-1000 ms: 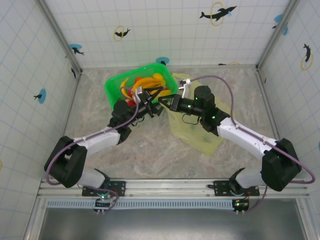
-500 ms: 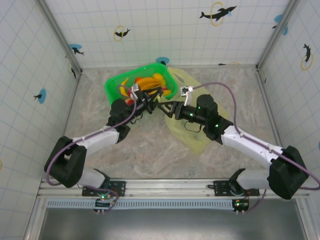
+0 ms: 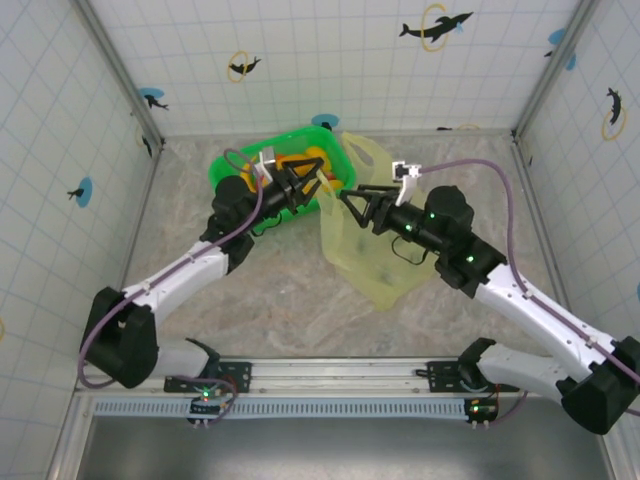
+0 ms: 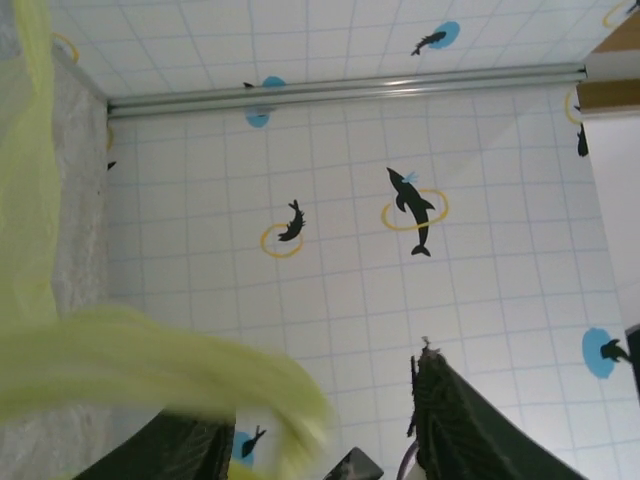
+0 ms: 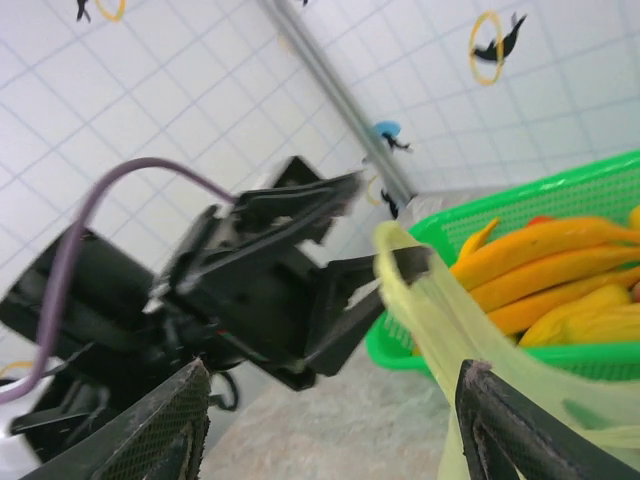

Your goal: Place the fake fruits into the plastic bag and tie a complex knot

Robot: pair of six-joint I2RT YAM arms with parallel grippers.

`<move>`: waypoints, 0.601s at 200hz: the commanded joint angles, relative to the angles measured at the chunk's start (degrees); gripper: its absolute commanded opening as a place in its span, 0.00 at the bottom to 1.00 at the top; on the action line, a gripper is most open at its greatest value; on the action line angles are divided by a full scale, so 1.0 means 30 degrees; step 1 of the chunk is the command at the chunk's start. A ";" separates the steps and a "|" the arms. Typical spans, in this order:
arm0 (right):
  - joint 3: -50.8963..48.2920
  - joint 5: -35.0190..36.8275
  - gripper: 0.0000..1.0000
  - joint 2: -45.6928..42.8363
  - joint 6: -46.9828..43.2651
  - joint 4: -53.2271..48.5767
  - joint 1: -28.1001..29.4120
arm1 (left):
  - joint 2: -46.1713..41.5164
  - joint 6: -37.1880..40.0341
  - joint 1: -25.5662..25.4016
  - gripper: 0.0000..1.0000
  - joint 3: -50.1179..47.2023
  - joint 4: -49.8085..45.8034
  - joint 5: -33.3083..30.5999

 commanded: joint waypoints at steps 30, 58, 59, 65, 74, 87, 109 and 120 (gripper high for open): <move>-0.0371 0.1191 0.65 -0.0586 -0.0174 -0.1258 -0.0619 | -0.0310 0.3800 -0.0527 0.55 0.0816 -0.2386 0.0432; -0.0696 0.1531 0.64 -0.1016 -0.0096 -0.1270 -0.0914 | -0.0887 0.6726 -0.1376 0.59 0.1900 -0.5602 -0.1325; -0.0717 0.1531 0.64 -0.1032 -0.0096 -0.1263 -0.0932 | -0.0873 0.6789 -0.1379 0.59 0.1904 -0.5706 -0.1390; -0.0760 0.1506 0.64 -0.1090 -0.0096 -0.1274 -0.0923 | -0.0831 0.7092 -0.1384 0.59 0.1908 -0.6257 -0.1704; -0.0753 0.1429 0.63 -0.1096 -0.0096 -0.1262 -0.0927 | -0.0624 0.7386 -0.1361 0.59 0.1912 -0.6908 -0.2233; -0.0631 0.1286 0.62 -0.1043 -0.0139 -0.1282 -0.0923 | -0.0082 0.7593 -0.1336 0.56 0.1908 -0.7325 -0.2806; -0.0672 0.1689 0.58 -0.0987 -0.0350 -0.1549 -0.0920 | 0.1268 0.7205 -0.1075 0.37 0.2493 -0.6763 -0.2496; -0.0554 0.2285 0.57 -0.0924 -0.0659 -0.2270 -0.0931 | 0.1715 0.6945 -0.0924 0.23 0.2745 -0.6380 -0.2189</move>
